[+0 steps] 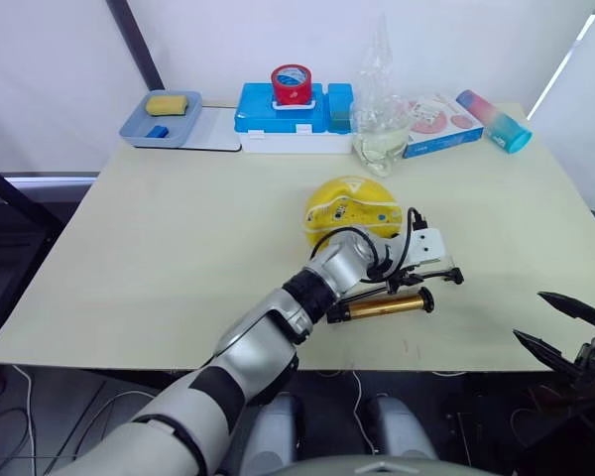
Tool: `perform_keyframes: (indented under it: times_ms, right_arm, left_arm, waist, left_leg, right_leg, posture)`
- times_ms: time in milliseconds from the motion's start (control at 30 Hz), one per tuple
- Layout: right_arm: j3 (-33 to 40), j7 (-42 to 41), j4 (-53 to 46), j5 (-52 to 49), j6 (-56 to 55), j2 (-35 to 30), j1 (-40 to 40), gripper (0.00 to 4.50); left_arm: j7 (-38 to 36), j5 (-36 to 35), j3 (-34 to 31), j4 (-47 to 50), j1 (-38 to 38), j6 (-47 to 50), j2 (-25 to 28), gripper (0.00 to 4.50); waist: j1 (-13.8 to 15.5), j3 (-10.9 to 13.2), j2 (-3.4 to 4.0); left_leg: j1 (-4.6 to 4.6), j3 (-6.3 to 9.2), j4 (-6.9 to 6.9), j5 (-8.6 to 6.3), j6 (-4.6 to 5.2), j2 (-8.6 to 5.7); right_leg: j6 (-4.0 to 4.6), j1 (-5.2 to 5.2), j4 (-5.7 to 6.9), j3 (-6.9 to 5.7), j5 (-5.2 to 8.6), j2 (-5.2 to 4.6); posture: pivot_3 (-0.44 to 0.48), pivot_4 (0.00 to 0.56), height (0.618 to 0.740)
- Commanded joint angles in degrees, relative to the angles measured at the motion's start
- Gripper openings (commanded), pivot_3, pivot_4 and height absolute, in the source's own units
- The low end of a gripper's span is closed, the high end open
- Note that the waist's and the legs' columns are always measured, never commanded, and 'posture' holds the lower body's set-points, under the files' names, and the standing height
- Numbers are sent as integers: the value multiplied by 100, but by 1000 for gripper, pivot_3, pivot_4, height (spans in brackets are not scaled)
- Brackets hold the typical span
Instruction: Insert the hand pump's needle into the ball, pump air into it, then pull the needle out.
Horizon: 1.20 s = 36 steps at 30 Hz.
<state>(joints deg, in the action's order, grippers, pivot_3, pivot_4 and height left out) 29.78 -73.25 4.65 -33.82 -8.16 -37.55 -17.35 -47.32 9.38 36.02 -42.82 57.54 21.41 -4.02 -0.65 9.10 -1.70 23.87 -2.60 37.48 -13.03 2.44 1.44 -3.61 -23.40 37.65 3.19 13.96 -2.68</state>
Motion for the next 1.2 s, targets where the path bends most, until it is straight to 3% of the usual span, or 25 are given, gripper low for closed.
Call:
perform_keyframes:
  times_ms: [33, 567, 667, 733, 800, 967, 1200]
  right_arm:
    - [90, -10, -34, -50, -161, 42, -33, 4500]
    - [63, 27, 56, -24, -337, 148, -7, 4500]
    - [43, 30, 62, -10, -345, 160, 16, 4500]
    - [26, 36, 60, 1, -346, 176, 28, 4500]
    - [9, 48, 49, 10, -346, 192, 34, 4500]
    - [-58, 376, -160, -10, -69, 303, -19, 4500]
    - [-175, 1266, -959, -311, 845, 582, -94, 4500]
  left_arm:
    - [-59, 145, -33, -261, 195, -166, -206, 1665]
    - [-52, 519, -248, -1586, 395, -339, -782, 1665]
    - [-121, 486, -317, -1643, 394, -337, -818, 869]
    - [-132, 483, -332, -1612, 375, -342, -819, 73]
    - [-126, 486, -335, -1559, 355, -364, -813, 73]
    - [163, 383, -515, -1131, 272, -521, -781, 73]
    - [-376, 214, -425, 1005, -664, 54, -304, 73]
  waist:
    - [1, 1, 1]
    - [-7, 1, 2]
    - [-17, 1, 2]
    - [-24, 1, 2]
    - [-25, 1, 3]
    - [-19, 2, 5]
    - [-1, -4, 25]
  left_leg:
    - [0, 1, 0, 0, 0, 0]
    - [2, 7, 0, 0, 0, -4]
    - [2, 8, 0, 0, 0, -4]
    - [1, 8, 0, 0, 0, -4]
    - [0, 9, -1, 0, 0, -4]
    - [1, 12, -1, 0, 0, -4]
    - [4, 32, -4, 0, -1, -4]
  right_leg:
    - [0, 0, 0, 0, 0, 0]
    - [-1, -1, 0, -2, 1, -3]
    - [-2, -1, 0, -2, 1, -3]
    - [-1, -1, 1, -2, 1, -2]
    - [-1, -1, 1, -2, 1, -2]
    - [-2, -1, 1, -2, 1, -2]
    - [-2, -3, 1, 0, 0, -6]
  posture:
    - [0, 150, 739]
    - [0, 150, 739]
    - [0, 150, 739]
    - [0, 150, 739]
    - [0, 150, 739]
    - [0, 150, 739]
    - [0, 150, 739]
